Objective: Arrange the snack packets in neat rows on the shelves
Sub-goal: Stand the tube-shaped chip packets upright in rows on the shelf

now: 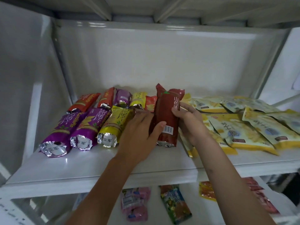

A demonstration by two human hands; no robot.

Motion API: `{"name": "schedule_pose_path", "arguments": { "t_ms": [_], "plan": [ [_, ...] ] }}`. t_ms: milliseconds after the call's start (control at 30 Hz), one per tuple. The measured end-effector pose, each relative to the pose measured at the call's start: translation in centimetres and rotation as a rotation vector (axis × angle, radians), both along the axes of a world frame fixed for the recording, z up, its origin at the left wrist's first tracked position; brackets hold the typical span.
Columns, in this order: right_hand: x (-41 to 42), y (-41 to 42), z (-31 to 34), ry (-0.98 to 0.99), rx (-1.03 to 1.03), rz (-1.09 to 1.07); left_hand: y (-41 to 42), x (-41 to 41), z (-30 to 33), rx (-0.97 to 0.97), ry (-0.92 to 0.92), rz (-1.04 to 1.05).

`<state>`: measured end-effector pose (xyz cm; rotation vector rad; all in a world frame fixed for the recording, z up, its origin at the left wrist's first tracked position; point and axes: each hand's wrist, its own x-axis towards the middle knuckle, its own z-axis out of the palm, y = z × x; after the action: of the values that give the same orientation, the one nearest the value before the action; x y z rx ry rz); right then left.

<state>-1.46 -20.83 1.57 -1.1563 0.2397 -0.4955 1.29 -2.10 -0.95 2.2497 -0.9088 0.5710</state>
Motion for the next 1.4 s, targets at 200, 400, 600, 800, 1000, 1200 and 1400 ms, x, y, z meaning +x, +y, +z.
{"name": "schedule_pose_path", "arguments": {
  "t_ms": [200, 400, 600, 800, 1000, 1200, 1400],
  "plan": [
    [1.0, 1.4, 0.9, -0.118, 0.052, 0.113, -0.1, -0.5, 1.5, -0.374, 0.352, -0.177],
    [1.3, 3.2, 2.3, -0.184, -0.067, 0.066, 0.9, 0.1, 1.7, -0.392, 0.397, -0.209],
    [2.1, 3.9, 3.6, -0.204, -0.058, -0.016, 1.0, 0.5, 2.9, -0.421, 0.548, -0.356],
    [3.7, 4.0, 4.2, -0.246, -0.095, -0.068, 1.2, 1.9, 2.8, -0.531, 0.594, -0.338],
    [6.7, 3.6, 6.5, -0.308, -0.071, -0.090, 0.5, 4.2, 6.0, -0.592, 0.666, -0.374],
    [9.8, 2.7, 8.4, -0.252, -0.065, -0.025, -0.1, 8.2, 7.4, -0.562, 0.579, -0.343],
    [10.8, 2.3, 8.9, -0.279, -0.088, -0.066, 0.5, 10.4, 7.8, -0.500, 0.684, -0.423]
  ]
}}
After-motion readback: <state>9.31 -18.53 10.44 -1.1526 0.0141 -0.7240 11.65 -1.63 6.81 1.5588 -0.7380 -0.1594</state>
